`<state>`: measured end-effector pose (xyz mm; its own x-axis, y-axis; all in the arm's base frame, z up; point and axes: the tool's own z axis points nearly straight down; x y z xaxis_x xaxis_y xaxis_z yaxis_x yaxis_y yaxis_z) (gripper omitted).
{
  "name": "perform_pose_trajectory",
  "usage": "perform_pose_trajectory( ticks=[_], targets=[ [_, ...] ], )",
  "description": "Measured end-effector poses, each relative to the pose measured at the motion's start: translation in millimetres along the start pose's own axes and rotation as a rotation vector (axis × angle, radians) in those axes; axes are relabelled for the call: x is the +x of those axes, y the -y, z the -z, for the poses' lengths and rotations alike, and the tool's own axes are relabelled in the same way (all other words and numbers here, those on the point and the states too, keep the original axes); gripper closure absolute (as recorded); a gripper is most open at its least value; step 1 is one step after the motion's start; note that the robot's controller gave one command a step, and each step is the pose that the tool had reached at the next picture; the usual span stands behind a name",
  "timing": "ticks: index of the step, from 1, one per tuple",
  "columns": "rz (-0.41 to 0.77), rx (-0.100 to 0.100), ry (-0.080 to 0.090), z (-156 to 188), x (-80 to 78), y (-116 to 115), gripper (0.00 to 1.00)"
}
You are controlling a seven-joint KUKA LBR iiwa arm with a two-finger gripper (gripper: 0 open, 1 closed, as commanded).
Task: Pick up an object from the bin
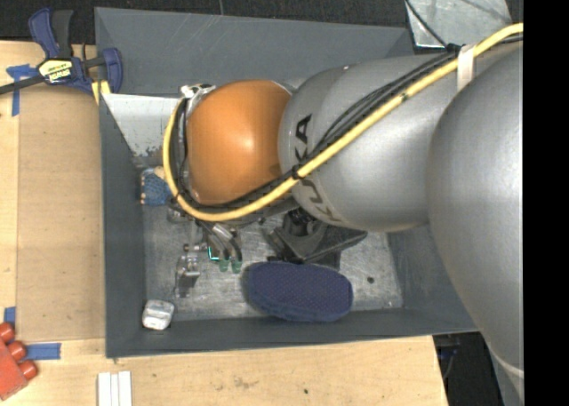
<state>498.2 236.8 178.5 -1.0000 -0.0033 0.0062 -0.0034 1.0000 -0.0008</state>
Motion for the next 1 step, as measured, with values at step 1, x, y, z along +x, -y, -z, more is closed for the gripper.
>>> perform_pose_trajectory(
  ticks=[1],
  targets=[
    [0.056,0.001,0.013,-23.7,-102.9,37.8,0.0]
  ],
)
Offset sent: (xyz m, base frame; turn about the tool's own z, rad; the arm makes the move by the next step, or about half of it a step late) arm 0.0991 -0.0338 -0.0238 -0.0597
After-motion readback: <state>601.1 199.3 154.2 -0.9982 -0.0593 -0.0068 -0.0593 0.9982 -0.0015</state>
